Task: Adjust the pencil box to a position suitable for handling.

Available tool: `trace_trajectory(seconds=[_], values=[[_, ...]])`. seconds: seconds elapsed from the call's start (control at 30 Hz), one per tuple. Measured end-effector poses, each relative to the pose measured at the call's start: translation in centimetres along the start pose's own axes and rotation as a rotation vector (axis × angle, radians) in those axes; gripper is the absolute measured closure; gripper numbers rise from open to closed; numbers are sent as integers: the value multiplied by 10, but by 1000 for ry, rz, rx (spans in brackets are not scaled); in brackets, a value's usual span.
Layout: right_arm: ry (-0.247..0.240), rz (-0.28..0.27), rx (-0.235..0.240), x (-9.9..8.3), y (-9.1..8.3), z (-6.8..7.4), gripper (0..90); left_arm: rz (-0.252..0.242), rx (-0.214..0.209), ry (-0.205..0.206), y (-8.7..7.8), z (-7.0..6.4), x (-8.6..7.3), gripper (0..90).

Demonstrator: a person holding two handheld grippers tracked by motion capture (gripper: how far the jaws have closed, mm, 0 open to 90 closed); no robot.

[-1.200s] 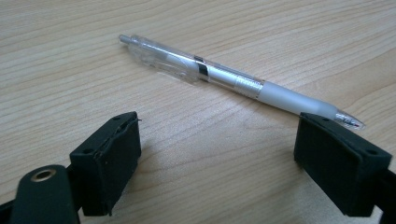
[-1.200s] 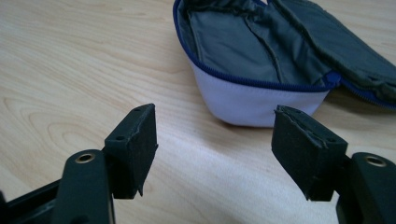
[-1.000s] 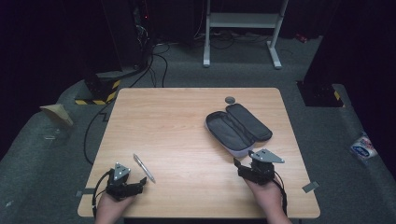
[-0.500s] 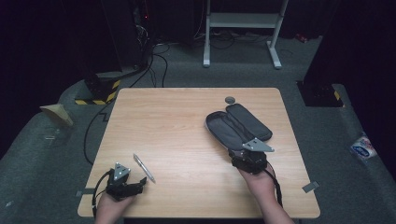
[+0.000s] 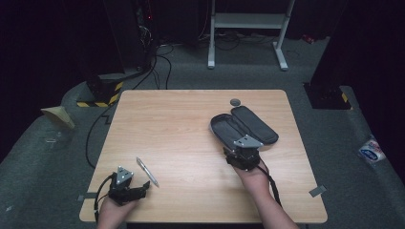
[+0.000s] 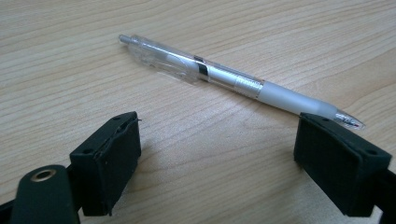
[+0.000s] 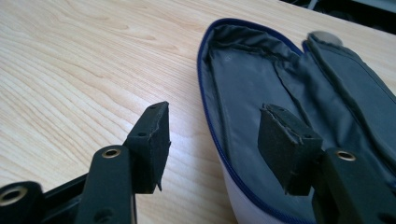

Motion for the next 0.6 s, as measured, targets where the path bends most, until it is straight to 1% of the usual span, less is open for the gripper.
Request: trace_trajectory(seconds=[0.1, 0.2, 0.23, 0.3, 0.33, 0.43, 0.6], values=[[-13, 8, -2, 0, 7, 3, 454, 2, -2, 1, 0, 0, 0, 150], [-15, 14, -9, 0, 12, 4, 473, 2, -2, 1, 0, 0, 0, 151], [-9, 20, -9, 0, 14, 4, 501, 2, -2, 0, 0, 0, 0, 150], [-13, 36, -11, -2, 17, 5, 520, 2, -2, 1, 0, 0, 0, 150], [-7, 44, -14, -3, 19, 5, 536, 2, -2, 1, 0, 0, 0, 151], [-10, 48, -15, -4, 21, 5, 598, 2, -3, 1, 0, 0, 0, 150], [2, 55, -12, -6, 23, 4, 690, 2, -3, 1, 0, 0, 0, 151]])
Point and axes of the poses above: each handheld gripper's, and its own axes: y roughly forward along the jaws, x roughly out of its top, z roughly to its left, the point moved 2 cm from there along y, roughly forward along the jaws, and after that the axes turned 8 degrees about -z, right-handed, at the moved point
